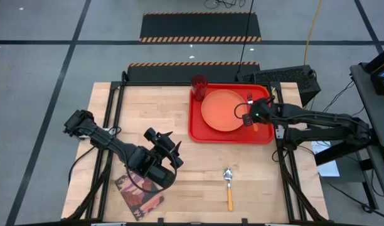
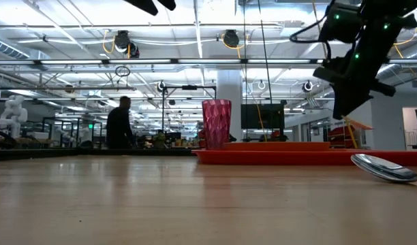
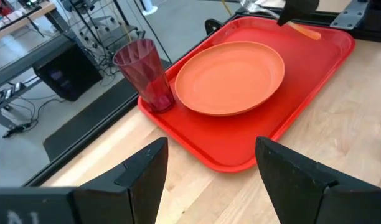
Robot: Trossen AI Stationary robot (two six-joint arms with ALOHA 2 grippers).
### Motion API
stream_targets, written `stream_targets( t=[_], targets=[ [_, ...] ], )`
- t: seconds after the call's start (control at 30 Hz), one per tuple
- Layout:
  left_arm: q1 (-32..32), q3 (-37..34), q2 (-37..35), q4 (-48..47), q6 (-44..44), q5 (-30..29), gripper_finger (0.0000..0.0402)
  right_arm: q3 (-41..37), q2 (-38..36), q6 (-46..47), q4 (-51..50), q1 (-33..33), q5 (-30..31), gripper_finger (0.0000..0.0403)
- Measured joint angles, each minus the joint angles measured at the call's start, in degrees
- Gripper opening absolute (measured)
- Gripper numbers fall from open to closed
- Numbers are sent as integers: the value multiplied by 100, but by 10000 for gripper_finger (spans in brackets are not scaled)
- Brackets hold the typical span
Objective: Pick and place plate/cup/fork/spoon on tray
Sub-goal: Put the orange fork beside the orange plate on the red tray
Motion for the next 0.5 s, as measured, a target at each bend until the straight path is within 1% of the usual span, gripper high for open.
stream_targets(
  t=[0.13, 0.2, 0.33, 0.43, 0.5],
  targets=[
    [0, 0, 0, 0, 42, -27, 243, -396, 57, 82, 297, -118, -6, 13],
    [0, 0, 0, 0, 45, -28, 244, -643, 57, 313, 475, -194, -27, 13],
    [0, 0, 0, 0, 45, -32, 243, -1088, 57, 741, 856, -409, -448, 13],
    [0, 0, 0, 0, 45, -32, 243, -1395, 57, 855, 1289, -522, -731, 13],
    [0, 0, 0, 0, 44, -34, 243, -1571, 55, 860, 1637, -579, -801, 13]
  ],
)
